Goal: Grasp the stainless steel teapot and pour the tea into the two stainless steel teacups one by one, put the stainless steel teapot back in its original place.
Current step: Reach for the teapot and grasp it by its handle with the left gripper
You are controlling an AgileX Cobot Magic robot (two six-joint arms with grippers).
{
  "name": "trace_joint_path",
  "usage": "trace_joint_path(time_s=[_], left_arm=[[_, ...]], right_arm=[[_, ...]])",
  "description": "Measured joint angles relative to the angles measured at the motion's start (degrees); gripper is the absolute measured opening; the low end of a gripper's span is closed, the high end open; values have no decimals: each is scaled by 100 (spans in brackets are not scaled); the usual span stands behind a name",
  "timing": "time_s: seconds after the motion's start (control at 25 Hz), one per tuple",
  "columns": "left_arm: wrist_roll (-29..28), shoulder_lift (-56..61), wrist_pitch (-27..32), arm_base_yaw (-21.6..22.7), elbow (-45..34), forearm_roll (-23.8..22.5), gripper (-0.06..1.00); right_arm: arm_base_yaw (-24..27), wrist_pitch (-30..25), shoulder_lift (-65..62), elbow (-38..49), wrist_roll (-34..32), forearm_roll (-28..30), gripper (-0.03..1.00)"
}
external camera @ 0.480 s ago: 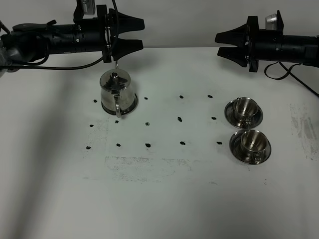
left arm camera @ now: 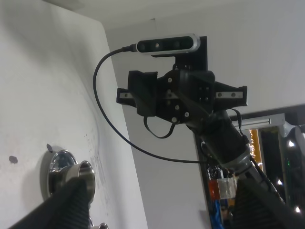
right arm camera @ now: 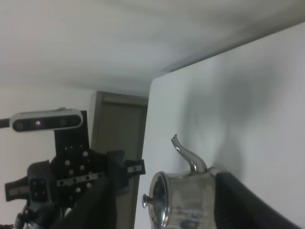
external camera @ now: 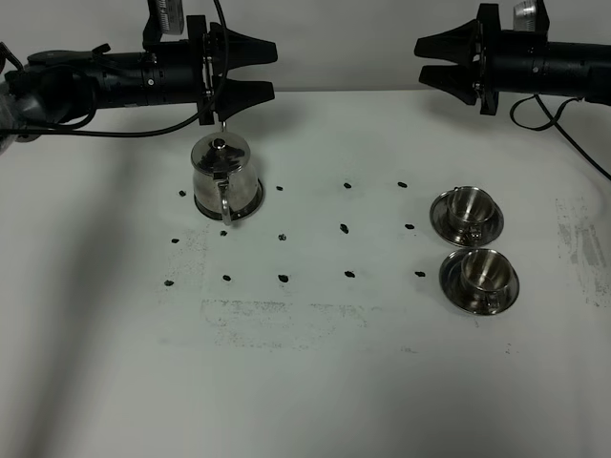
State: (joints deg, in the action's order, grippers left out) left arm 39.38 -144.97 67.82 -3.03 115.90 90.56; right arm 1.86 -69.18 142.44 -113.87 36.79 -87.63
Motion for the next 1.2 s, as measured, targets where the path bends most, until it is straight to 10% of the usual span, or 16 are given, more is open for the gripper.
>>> trace_joint_path(time_s=[0.28,0.68,0.88,1.2], left_arm=[[-58,0,-46,0,804,-707,61],[-2068,177,-252,-90,3035,-5057,58],[-2392,607,-113,-116,2943,-6834,56],[-2315,2371,-748,-272,416,-8115,53]], right_arm=[[0,-11,0,-229,487,424,45],[-18,-27,0,-1991,-405,3662,40],[-181,-41,-283,-2344,-1106,5740,39],[-598,-51,-2064,-1000,-1671,7531,39]])
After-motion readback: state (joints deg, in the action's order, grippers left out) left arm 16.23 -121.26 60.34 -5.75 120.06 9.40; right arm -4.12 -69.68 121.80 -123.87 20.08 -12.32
